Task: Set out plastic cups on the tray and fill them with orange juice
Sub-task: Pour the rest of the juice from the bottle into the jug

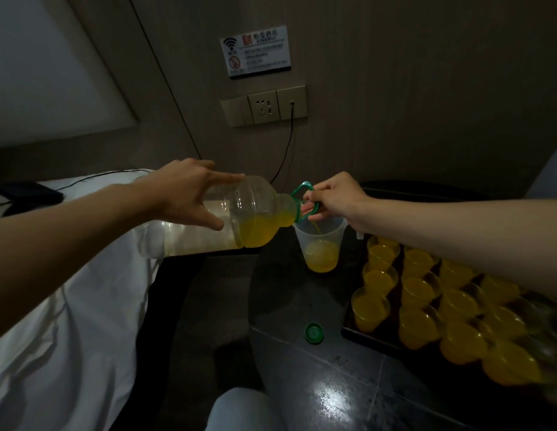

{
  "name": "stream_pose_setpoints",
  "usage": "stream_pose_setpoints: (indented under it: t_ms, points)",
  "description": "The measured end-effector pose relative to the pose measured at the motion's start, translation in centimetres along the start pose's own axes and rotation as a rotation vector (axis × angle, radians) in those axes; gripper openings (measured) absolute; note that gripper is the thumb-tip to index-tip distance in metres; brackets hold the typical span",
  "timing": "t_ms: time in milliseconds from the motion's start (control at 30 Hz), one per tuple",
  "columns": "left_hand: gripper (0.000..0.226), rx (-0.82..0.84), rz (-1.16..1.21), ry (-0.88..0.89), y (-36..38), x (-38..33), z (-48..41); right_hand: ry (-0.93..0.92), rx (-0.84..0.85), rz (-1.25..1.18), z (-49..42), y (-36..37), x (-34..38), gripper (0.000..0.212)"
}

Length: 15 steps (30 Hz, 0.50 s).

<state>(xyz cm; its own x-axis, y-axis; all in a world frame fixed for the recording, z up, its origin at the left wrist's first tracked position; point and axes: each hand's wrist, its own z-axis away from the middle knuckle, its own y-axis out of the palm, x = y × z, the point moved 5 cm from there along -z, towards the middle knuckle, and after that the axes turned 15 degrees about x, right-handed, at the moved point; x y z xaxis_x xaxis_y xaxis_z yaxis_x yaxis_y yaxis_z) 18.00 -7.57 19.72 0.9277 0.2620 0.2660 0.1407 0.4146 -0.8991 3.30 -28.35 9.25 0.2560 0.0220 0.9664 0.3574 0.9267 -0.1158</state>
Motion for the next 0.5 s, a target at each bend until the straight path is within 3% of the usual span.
stream_pose_setpoints:
  t_ms: [500]
  points:
    - [0.095,0.023,-0.018,-0.01,-0.92,0.04,-0.67,-0.012,-0.032,-0.01,-0.24,-0.12,0.01,0.014]
